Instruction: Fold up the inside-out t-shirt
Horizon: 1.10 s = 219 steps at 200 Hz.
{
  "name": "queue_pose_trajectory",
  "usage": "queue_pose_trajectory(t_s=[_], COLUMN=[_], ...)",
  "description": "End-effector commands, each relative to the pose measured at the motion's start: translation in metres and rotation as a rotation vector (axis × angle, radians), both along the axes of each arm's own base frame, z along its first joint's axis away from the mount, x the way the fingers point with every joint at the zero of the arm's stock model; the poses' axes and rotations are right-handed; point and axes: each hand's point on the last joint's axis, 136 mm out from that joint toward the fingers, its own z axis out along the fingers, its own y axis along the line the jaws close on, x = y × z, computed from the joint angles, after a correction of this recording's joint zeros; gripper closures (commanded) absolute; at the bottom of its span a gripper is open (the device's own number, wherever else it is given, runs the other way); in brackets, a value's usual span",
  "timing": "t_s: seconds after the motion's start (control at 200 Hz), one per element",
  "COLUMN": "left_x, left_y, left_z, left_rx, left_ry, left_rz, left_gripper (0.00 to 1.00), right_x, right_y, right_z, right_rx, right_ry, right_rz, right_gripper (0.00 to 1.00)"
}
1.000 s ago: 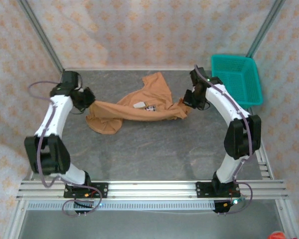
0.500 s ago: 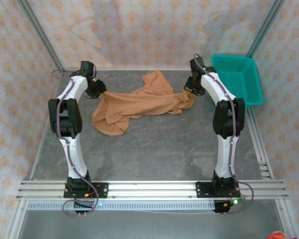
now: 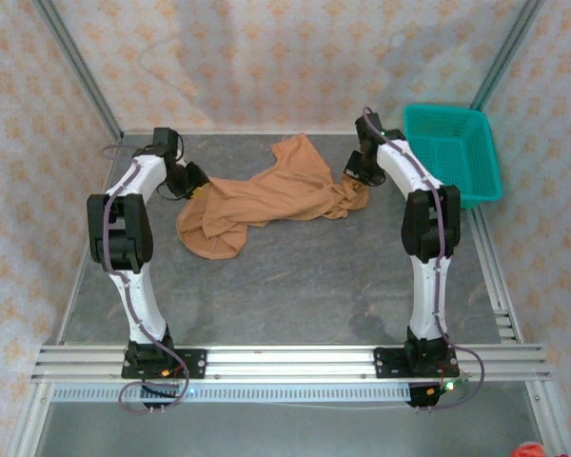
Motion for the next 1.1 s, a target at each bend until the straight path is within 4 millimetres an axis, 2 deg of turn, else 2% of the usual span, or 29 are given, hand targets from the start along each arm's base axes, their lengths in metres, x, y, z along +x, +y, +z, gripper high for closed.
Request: queue_pose_trajectory(t_s=[0.0,0.12,0.36,0.53,0.61,0.696,0.866,0.976,1.091], left_x=[0.007,0.015,0.023,0.012,0.009,0.01,0.016,0.018,0.017], left_y=[-0.014,-0.016,-0.014,-0.005,-0.001,0.003,0.006,0.004,0.0], left_z=[-0.022,-0.032,-0.046,-0.06,-0.053,-0.037,-0.003,0.006,0.002], left_rx=[-0.029,-0.01,0.027,0.076,0.102,0.125,0.143,0.134,0.127], left_ry=[0.014,0.016,0.049,0.118,0.124,0.108,0.058,0.035,0.044], left_rz=[-0.039,-0.043,-0.036,-0.018,-0.01,-0.003,0.005,0.002,-0.007], left_gripper=[0.68,0.58,0.6,0.89,0.93,1.0,1.0,1.0,0.73], right_x=[0.003,0.001,0.0,0.0,0.0,0.0,-0.001,-0.003,-0.004], right_y=[0.005,0.007,0.011,0.01,0.009,0.01,0.011,0.01,0.011], right_z=[0.007,0.005,0.007,0.013,0.015,0.017,0.021,0.024,0.023], right_rx=[0.007,0.012,0.016,0.009,0.009,0.014,0.019,0.019,0.02], right_ry=[-0.006,0.0,0.003,-0.005,-0.008,-0.01,-0.012,-0.016,-0.016], right_rz=[0.012,0.02,0.033,0.037,0.037,0.038,0.042,0.044,0.045], right_gripper=[1.0,1.0,1.0,1.0,1.0,1.0,1.0,1.0,1.0])
